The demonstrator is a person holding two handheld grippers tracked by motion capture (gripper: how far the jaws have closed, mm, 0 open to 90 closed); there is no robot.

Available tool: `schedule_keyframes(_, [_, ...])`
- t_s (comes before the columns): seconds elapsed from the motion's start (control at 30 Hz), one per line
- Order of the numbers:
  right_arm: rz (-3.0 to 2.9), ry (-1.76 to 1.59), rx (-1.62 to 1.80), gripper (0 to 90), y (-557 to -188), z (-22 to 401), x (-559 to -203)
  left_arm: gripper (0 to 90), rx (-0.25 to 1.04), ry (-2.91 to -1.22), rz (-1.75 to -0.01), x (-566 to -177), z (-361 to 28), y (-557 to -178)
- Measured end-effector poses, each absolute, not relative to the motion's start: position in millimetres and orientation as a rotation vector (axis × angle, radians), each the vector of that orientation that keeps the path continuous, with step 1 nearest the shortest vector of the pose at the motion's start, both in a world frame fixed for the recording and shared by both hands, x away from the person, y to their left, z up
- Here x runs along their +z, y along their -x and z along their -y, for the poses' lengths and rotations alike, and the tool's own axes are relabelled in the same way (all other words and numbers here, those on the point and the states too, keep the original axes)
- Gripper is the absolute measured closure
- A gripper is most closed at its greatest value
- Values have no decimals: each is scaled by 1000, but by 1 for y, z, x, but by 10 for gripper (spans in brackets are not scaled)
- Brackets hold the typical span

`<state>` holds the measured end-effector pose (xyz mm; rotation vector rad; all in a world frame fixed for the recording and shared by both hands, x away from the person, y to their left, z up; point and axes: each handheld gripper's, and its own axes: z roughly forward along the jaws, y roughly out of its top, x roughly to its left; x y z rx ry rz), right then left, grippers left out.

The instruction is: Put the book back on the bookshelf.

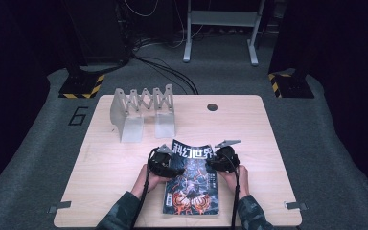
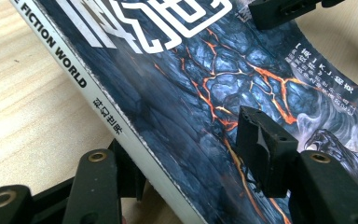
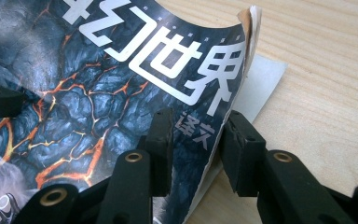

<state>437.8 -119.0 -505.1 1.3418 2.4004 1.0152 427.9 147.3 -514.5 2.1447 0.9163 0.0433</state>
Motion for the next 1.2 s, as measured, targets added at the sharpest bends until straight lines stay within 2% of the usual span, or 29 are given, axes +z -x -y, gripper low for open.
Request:
schedule_keyframes(0.43, [-2390,-1341,1042,657,-437,121,-507,511,8,-2214,-908,-509,-143,-433])
schedule_keyframes(0.67, [-2392,-1323,1094,639,-437,126,-509,600,1,-2197,-877,-507,-144,-431])
schedule_keyframes(0.7, [-2392,-1327,1111,624,-436,127,-510,606,12,-2186,-881,-508,-144,-429])
schedule_keyframes(0.73, [-2405,-1318,1130,572,-437,128,-510,613,17,-2182,-878,-508,-144,-428])
schedule_keyframes(0.87, [-2427,-1313,1113,493,-436,126,-508,629,43,-2141,-881,-510,-145,-423])
schedule_keyframes(1.07, [-2438,-1321,1074,404,-435,128,-508,650,63,-2080,-864,-513,-149,-418])
schedule_keyframes(1.2, [-2457,-1350,1062,379,-436,133,-510,662,68,-2046,-858,-514,-151,-415])
